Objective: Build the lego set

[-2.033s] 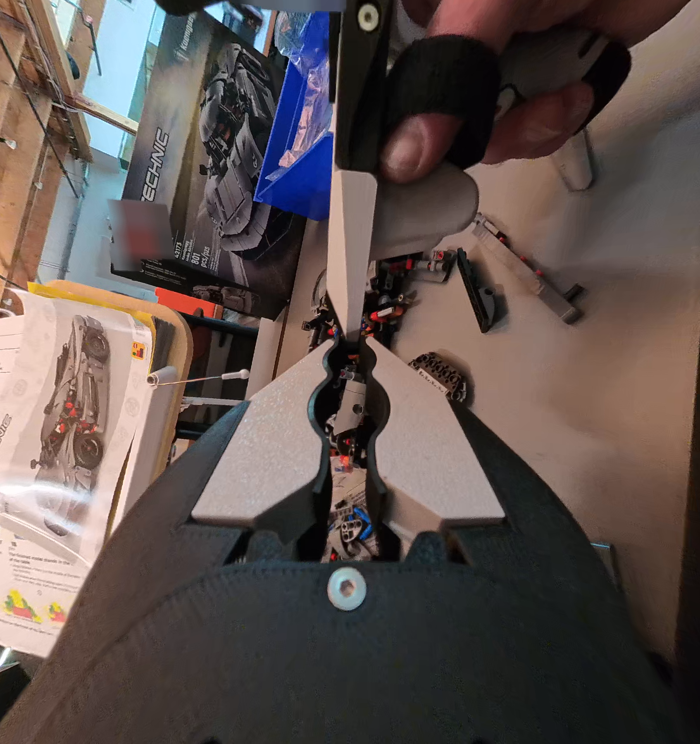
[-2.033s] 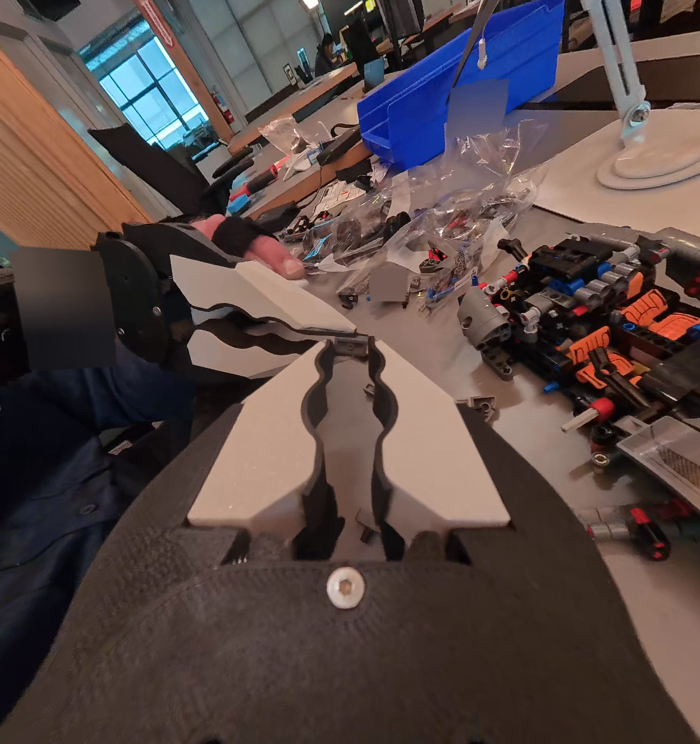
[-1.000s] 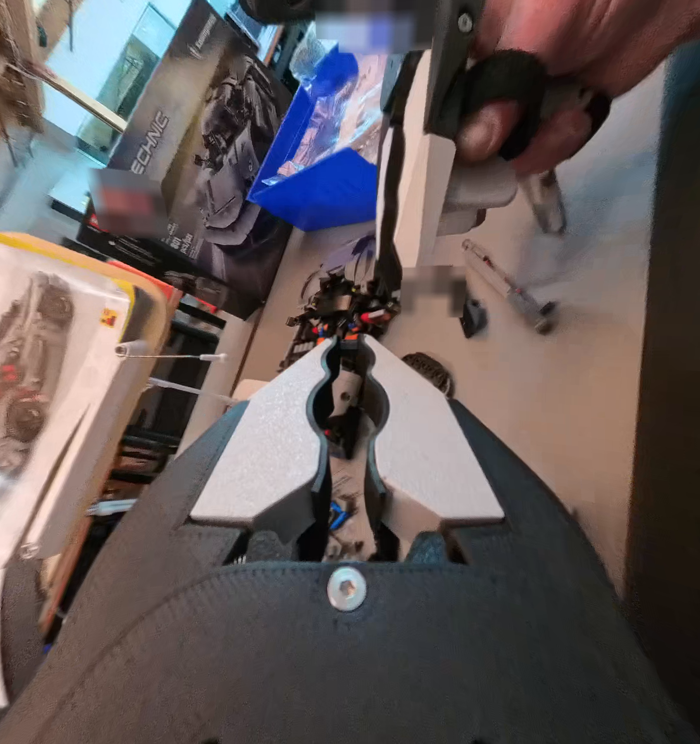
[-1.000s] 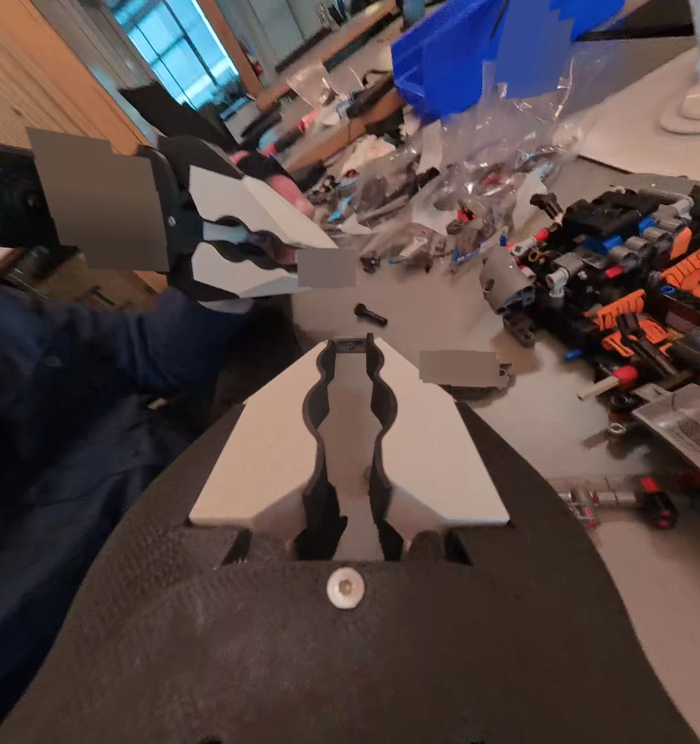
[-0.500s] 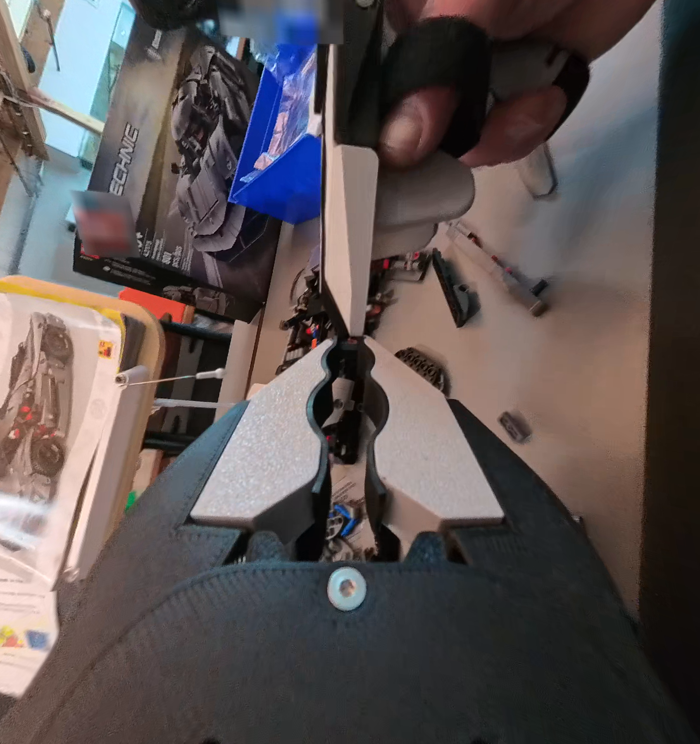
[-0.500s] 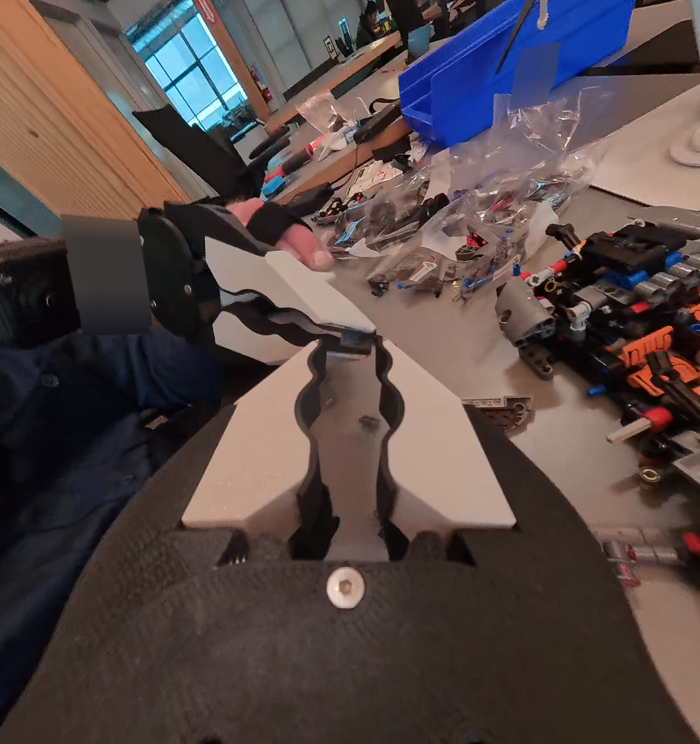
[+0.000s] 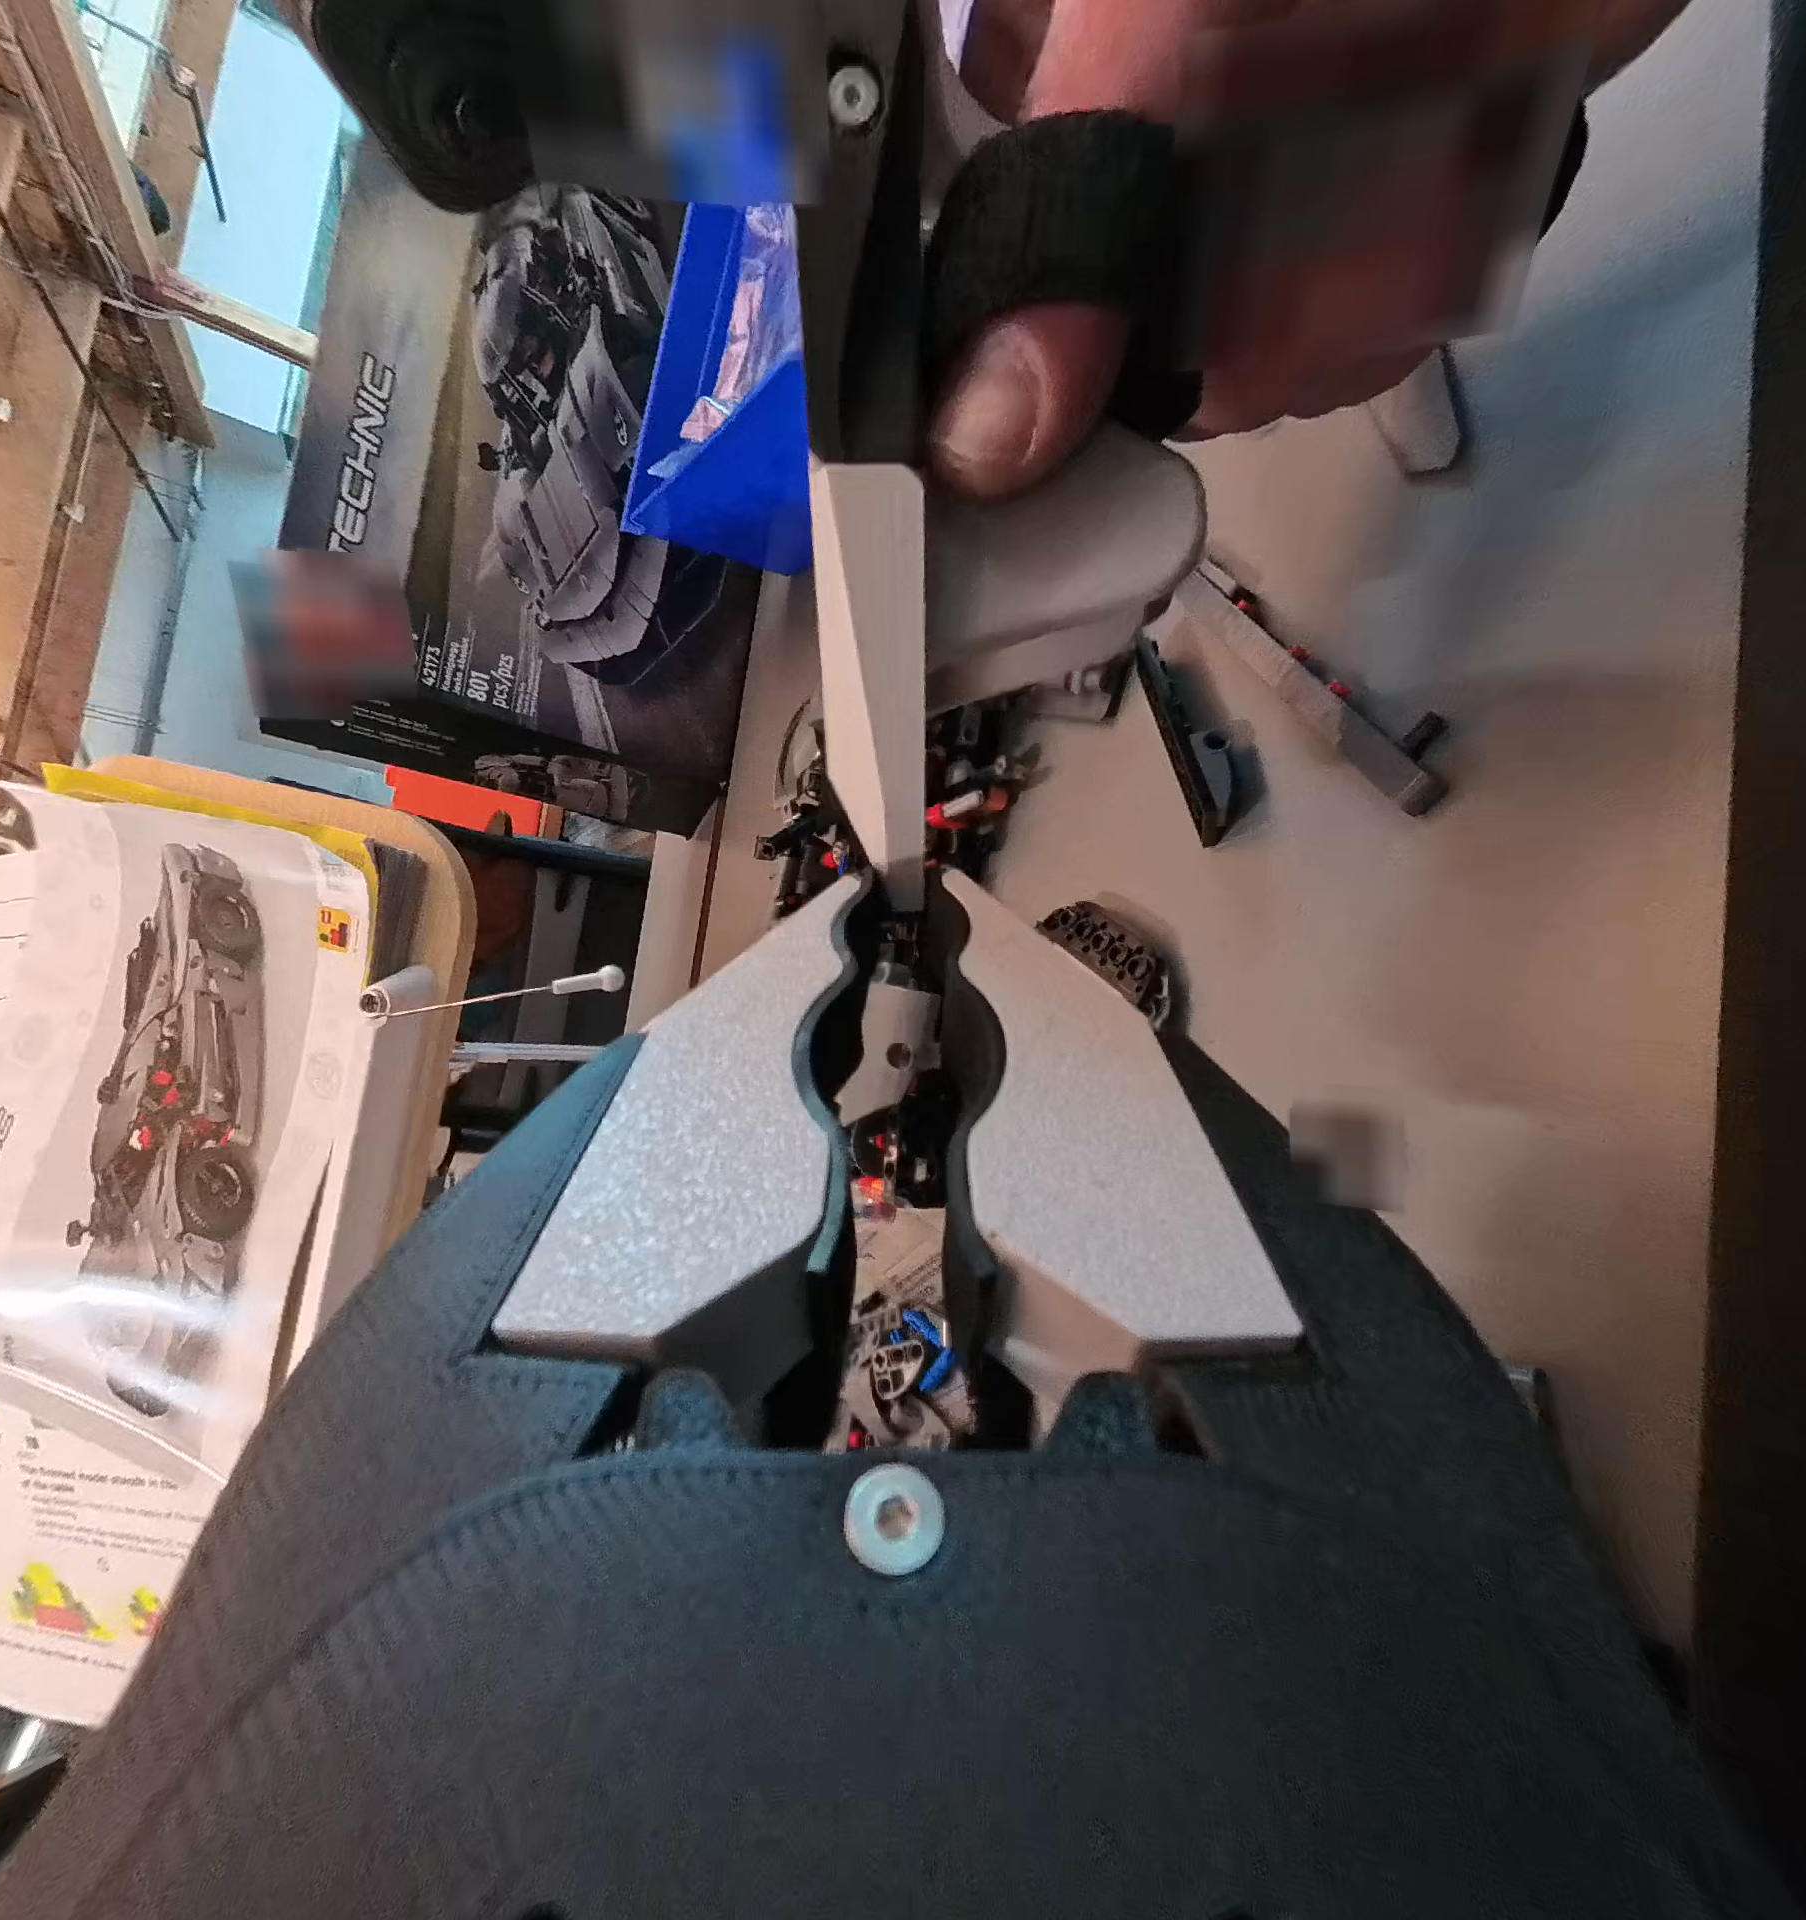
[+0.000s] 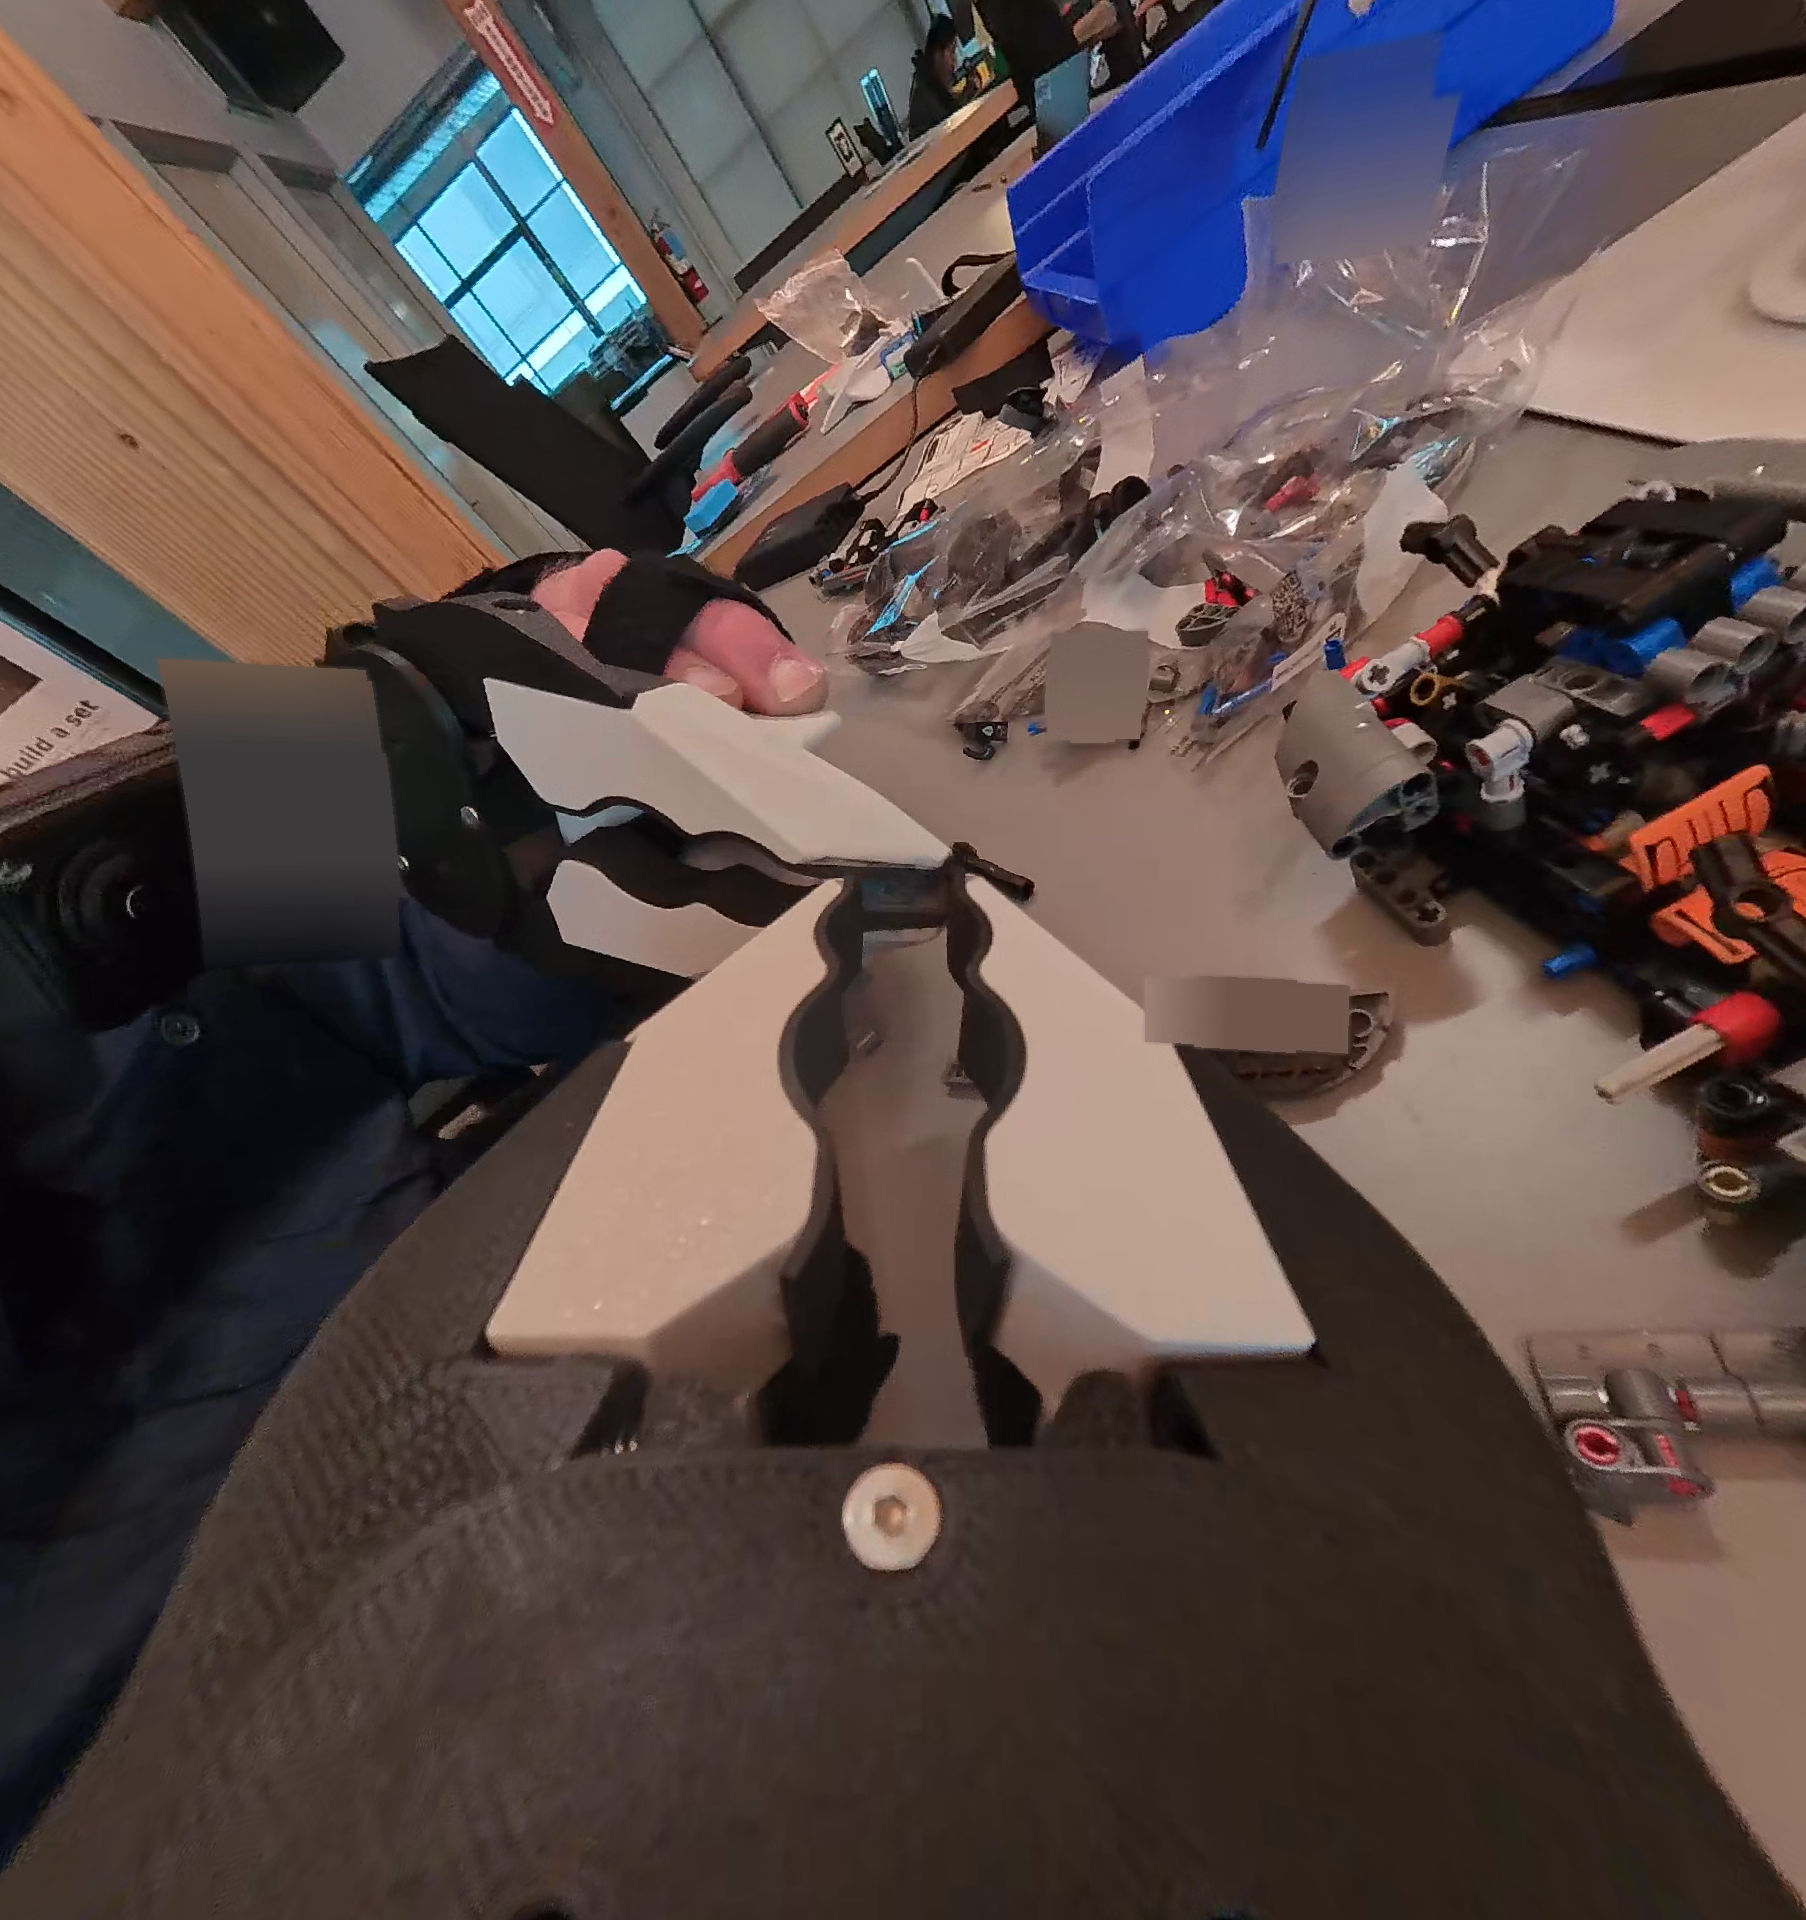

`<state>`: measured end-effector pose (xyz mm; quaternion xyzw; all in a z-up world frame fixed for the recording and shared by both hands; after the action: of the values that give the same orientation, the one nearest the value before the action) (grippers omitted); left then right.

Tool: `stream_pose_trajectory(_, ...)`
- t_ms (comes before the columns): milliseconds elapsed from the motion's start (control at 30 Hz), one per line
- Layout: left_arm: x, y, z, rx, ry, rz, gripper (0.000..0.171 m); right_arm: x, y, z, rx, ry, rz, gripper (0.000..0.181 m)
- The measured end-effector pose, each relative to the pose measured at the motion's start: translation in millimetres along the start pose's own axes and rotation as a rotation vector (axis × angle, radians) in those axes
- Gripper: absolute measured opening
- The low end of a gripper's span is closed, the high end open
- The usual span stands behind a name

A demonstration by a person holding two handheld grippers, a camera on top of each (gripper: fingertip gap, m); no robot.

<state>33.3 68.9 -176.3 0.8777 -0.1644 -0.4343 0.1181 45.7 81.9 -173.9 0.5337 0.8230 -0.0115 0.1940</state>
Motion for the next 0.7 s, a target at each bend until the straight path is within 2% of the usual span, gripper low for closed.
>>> stream_pose_trajectory(333,-3.7,7.9,-8.3,0.053,0.069,0.02,0.005,-10.1,5.7,-7.1,0.057,-0.015,-0.081,0.014)
stream_pose_trajectory(700,-5.5,20.0,-13.8,0.093,0.065,0.037,0.005,-22.8,7.6,-11.7,0.073,0.022,-0.127,0.013)
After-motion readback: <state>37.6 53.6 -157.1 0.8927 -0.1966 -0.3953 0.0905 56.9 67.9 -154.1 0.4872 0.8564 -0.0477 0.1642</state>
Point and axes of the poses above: each gripper's, where its closed fingertips meet, y back along the fingers, z out of its underside, x = y × z across the jaws, the point moved 2 cm from there along y, back along the fingers, and after that the axes turned 13 degrees about y, right-handed, at the moved point
